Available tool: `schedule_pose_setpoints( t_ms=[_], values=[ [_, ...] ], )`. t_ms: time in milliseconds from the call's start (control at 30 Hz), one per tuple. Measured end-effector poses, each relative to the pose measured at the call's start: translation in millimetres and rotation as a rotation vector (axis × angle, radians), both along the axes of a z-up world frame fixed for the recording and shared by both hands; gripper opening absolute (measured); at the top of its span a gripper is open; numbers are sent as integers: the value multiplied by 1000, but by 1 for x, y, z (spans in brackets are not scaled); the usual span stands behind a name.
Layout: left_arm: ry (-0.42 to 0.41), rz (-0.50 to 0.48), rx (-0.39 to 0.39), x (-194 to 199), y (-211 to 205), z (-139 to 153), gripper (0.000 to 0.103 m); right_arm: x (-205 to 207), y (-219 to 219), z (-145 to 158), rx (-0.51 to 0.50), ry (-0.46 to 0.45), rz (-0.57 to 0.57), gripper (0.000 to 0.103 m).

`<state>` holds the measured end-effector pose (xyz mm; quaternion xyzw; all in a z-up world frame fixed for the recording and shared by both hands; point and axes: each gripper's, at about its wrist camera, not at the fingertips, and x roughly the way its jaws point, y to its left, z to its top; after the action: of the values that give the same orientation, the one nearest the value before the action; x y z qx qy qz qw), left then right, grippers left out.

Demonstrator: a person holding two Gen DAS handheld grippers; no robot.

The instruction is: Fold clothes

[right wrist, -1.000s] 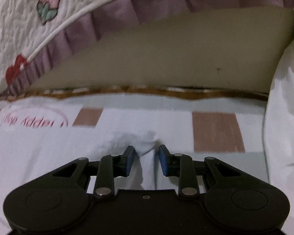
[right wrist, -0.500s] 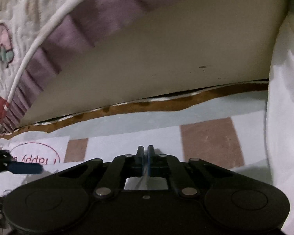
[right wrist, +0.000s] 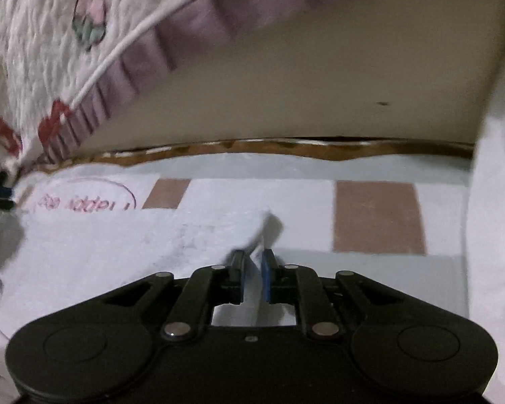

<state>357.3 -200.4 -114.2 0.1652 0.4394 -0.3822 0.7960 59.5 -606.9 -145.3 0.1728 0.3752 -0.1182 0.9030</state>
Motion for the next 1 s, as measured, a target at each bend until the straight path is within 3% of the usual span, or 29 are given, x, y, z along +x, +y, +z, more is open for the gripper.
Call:
schedule_pose_setpoints(
  t_ms=[100,200,333,400,433,467,500,567,633,733,767,867,1000],
  values=[
    [27,105,-47,3,33,-8,66,18,2,0,-55,-3,32,8],
    [67,131,-95,-4,45,-19,66,29,6,4,-116,1,42,5],
    [145,109,-134,-9,38,-36,73,21,1,6,-123,2,-5,5],
    [112,91,-128,-11,33,-40,70,13,-1,5,-121,2,-30,5],
    [91,68,-115,-14,30,-39,63,10,-1,5,-117,-4,-42,5],
    [45,39,-84,-18,25,-37,27,9,-1,6,-114,-9,-50,5],
    [-23,13,-27,-23,19,-36,6,5,-2,8,-110,-17,-72,5],
    [-55,19,-8,-24,17,-35,6,-6,-6,16,-97,-38,-137,4],
    [-60,43,-9,-22,17,-35,9,-17,-9,24,-84,-60,-202,14],
    [-139,150,10,-22,26,-23,34,-34,-15,36,-63,-93,-300,17],
    [-153,162,-14,-23,31,-15,45,-40,-17,40,-57,-103,-333,24],
    [-121,158,-110,-33,51,9,55,-71,1,56,-46,-119,-305,33],
    [-134,86,-110,-68,70,29,57,-117,43,68,-29,-123,-224,35]
  ],
)
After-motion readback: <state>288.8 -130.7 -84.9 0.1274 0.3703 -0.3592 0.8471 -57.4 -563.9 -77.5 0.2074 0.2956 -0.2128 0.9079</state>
